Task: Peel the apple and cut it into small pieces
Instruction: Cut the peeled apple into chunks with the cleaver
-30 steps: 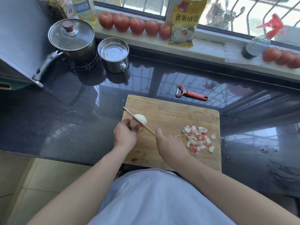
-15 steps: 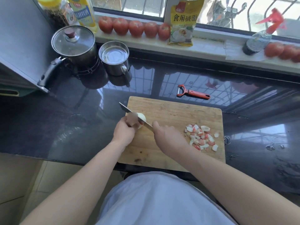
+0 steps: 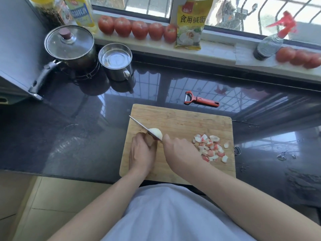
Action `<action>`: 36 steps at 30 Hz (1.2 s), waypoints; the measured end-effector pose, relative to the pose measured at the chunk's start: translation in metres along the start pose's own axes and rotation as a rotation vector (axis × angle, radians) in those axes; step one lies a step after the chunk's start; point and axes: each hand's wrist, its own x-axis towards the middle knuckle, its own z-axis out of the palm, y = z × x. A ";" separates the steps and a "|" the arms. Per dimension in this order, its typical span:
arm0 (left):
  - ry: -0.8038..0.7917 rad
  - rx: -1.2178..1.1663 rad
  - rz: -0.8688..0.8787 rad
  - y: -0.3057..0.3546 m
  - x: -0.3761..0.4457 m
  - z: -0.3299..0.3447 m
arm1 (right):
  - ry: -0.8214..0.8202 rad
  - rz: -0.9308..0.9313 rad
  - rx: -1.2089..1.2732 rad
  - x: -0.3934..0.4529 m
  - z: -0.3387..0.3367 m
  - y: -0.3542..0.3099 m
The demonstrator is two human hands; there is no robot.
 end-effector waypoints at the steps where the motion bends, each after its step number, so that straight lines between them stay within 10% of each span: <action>1: 0.012 -0.048 -0.031 0.000 0.001 -0.001 | 0.022 -0.017 0.002 0.003 0.000 -0.004; 10: -0.099 -0.350 -0.384 -0.001 0.039 -0.023 | 0.088 -0.037 -0.008 0.031 0.006 -0.009; 30: -0.131 -0.244 -0.266 0.005 0.029 -0.018 | 0.081 0.103 0.143 0.017 0.026 0.007; 36: -0.264 -0.140 -0.188 0.008 0.035 -0.023 | 0.381 0.336 0.489 -0.017 0.044 0.036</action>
